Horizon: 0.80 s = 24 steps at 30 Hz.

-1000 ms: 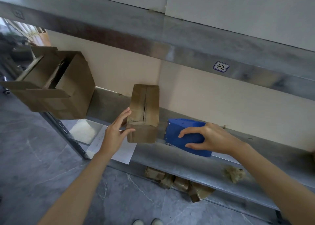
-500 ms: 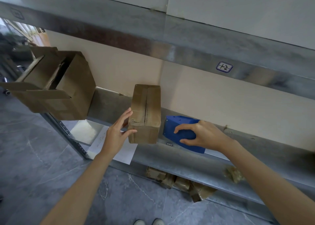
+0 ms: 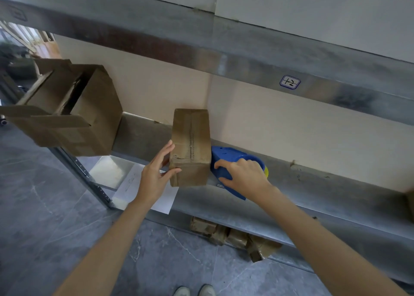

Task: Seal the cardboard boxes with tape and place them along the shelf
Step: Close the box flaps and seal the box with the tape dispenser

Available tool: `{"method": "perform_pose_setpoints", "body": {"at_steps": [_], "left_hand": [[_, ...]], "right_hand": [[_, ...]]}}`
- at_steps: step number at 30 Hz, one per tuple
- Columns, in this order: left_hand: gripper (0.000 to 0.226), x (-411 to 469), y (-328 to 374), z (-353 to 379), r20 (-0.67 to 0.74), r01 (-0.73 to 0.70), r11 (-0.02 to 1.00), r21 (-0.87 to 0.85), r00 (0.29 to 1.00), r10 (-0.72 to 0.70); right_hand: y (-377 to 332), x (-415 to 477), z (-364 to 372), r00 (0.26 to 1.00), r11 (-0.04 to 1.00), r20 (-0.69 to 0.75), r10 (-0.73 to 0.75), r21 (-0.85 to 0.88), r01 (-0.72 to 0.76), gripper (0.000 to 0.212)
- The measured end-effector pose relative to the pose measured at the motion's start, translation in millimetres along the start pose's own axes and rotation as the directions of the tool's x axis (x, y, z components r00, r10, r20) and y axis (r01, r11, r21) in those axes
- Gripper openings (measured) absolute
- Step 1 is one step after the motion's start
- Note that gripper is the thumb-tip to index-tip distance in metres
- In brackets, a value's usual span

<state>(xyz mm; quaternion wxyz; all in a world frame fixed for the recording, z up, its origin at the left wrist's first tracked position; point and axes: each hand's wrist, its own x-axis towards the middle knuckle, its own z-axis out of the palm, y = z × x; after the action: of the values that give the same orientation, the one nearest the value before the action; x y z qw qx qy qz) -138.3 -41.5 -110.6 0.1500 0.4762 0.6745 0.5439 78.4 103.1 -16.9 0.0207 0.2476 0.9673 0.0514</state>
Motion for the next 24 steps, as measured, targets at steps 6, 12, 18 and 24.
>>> {"method": "perform_pose_setpoints", "body": {"at_steps": [6,12,18,24], "left_hand": [[0.074,0.1,6.6,-1.7,-0.014,-0.015,0.999,0.035,1.000,0.015],[0.075,-0.9,11.3,1.7,-0.040,0.030,0.999,0.037,0.999,-0.029],[0.076,-0.3,8.5,0.9,-0.037,0.048,0.998,0.034,0.998,-0.047],[0.077,-0.6,8.3,0.6,-0.033,0.047,0.997,0.054,0.998,-0.046]], "right_hand": [[15.0,6.4,22.3,0.985,0.960,0.063,0.163,0.222,-0.173,0.036],[54.5,21.9,57.9,0.953,0.830,0.248,0.174,0.483,-0.278,0.046],[63.7,45.0,80.6,0.938,0.777,0.287,0.195,0.538,-0.326,0.044],[60.5,43.4,88.5,0.941,0.834,0.284,0.182,0.462,-0.301,0.043]]}}
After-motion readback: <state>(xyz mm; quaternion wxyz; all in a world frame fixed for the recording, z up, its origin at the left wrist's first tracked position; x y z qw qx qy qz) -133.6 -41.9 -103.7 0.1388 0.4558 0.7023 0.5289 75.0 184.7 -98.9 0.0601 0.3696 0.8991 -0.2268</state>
